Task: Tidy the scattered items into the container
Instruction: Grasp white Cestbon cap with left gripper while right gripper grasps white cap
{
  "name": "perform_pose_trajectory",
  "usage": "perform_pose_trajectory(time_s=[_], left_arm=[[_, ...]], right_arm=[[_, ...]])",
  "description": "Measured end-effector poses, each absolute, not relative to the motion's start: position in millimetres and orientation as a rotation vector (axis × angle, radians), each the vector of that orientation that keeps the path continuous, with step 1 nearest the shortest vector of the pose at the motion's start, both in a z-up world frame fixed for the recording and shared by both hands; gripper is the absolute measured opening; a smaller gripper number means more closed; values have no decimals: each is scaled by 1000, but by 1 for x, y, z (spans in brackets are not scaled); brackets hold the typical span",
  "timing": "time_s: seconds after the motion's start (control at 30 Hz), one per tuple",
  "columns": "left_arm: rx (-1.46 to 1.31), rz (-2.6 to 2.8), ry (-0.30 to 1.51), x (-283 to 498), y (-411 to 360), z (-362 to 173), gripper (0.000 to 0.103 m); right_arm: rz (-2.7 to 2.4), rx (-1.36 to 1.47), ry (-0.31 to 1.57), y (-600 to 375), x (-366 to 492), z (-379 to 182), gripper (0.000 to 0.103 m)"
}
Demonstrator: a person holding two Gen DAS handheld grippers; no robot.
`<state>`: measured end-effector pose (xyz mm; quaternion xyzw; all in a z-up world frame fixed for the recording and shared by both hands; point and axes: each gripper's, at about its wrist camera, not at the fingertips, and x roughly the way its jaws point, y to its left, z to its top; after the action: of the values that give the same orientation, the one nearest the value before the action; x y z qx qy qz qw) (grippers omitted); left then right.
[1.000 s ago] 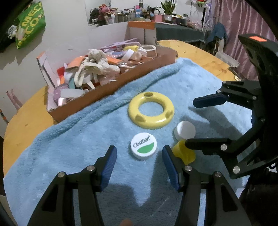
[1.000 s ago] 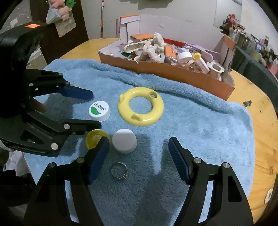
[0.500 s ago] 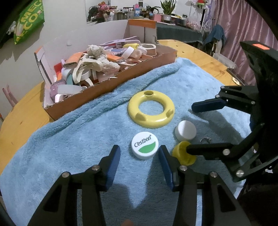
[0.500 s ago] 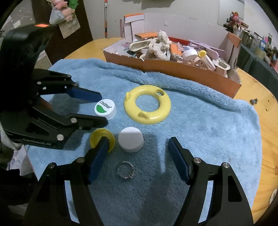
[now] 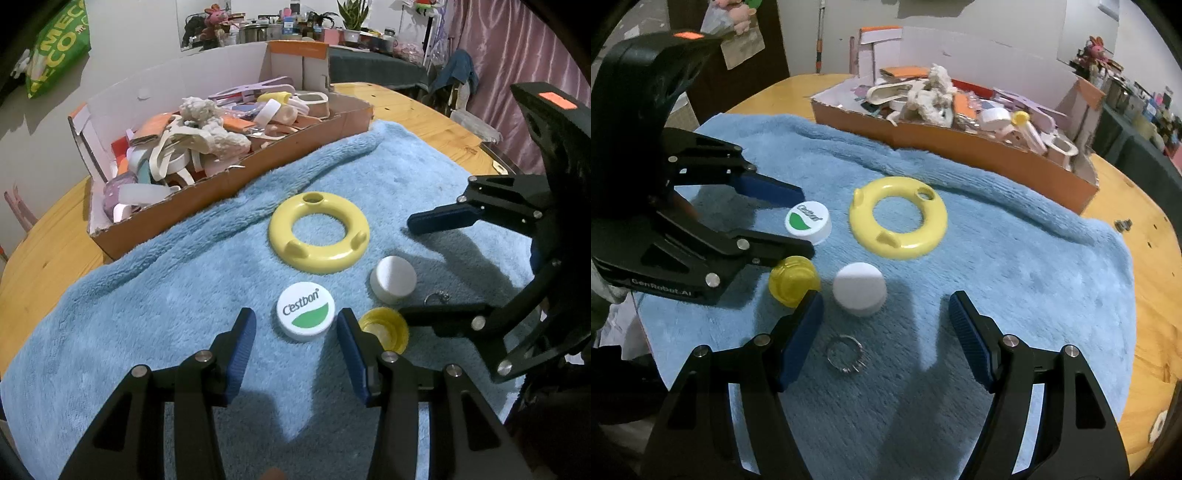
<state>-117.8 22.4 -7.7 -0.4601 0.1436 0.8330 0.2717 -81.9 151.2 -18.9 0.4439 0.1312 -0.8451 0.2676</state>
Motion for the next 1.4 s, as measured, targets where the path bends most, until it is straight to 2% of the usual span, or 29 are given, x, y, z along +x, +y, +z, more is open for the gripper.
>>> perform_pose_trajectory(time_s=[0.2, 0.47, 0.53, 0.7, 1.4], left_arm=[[-1243, 2227, 358, -118, 22, -8, 44], [-1231, 2228, 383, -118, 25, -7, 39], [-1232, 2228, 382, -118, 26, -7, 38], [-1230, 2229, 377, -118, 26, -7, 35], [-1210, 2283, 395, -114, 30, -7, 33]], right_arm=[[-2281, 1185, 369, 147, -83, -22, 65], [-2294, 1164, 370, 146, -83, -21, 48], [-2296, 1158, 371, 146, -82, -20, 40], [-2286, 1143, 374, 144, -78, -20, 32], [-2311, 1125, 355, 144, -74, -18, 29]])
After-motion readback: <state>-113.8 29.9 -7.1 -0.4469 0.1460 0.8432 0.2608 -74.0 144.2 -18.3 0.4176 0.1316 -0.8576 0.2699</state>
